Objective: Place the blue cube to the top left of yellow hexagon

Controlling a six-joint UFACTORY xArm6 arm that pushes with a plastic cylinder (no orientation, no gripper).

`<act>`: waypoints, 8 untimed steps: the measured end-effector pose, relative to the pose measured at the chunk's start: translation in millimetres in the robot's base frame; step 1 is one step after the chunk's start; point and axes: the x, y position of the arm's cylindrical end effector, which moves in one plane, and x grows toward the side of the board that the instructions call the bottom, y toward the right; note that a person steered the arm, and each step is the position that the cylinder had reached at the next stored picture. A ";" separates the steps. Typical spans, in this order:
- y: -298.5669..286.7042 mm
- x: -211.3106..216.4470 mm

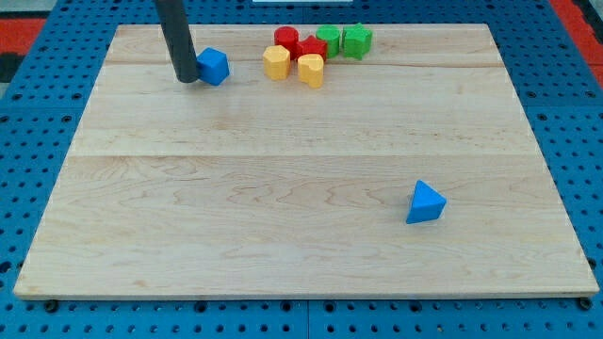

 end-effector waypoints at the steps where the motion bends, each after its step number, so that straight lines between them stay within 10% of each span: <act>1: 39.7 -1.5; 4: 86.5 49.8; 7: 395.5 136.8; 8: 394.9 203.6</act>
